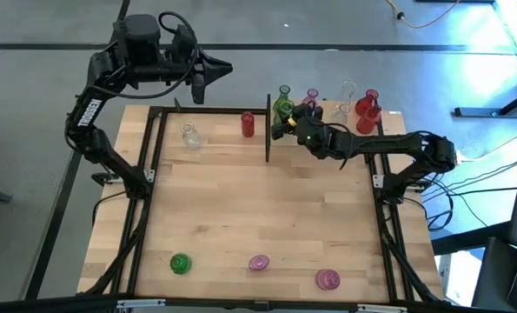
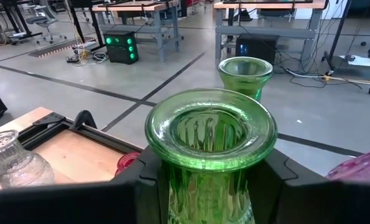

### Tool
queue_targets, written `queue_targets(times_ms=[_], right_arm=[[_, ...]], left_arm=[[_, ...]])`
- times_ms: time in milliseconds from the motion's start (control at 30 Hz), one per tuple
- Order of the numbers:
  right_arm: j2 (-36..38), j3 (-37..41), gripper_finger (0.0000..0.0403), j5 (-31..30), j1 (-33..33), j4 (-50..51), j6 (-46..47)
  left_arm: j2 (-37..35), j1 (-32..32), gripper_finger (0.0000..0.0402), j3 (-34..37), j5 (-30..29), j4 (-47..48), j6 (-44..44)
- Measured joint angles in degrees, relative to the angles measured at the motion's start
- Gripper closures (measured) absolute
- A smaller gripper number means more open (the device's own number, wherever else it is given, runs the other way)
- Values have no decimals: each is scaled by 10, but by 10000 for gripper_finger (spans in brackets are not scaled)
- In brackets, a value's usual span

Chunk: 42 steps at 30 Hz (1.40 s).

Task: Sort vases onto shelf
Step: Put the top green vase on the shelf aligned with the other green vase

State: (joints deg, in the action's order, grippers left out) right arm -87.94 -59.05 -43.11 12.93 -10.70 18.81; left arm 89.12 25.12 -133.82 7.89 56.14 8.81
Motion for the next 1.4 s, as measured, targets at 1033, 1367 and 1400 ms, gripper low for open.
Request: queue_targets(times_ms=[1033, 1367, 1400], right_arm=[[-1, 1, 278, 27, 34, -16, -26], [-1, 1, 278, 32, 33, -16, -26], [-1, 1, 278, 33, 33, -16, -26]], left_arm=[[0, 0, 356, 0, 1, 0, -6], [0, 0, 356, 0, 1, 0, -6], [0, 0, 356, 0, 0, 0, -6]])
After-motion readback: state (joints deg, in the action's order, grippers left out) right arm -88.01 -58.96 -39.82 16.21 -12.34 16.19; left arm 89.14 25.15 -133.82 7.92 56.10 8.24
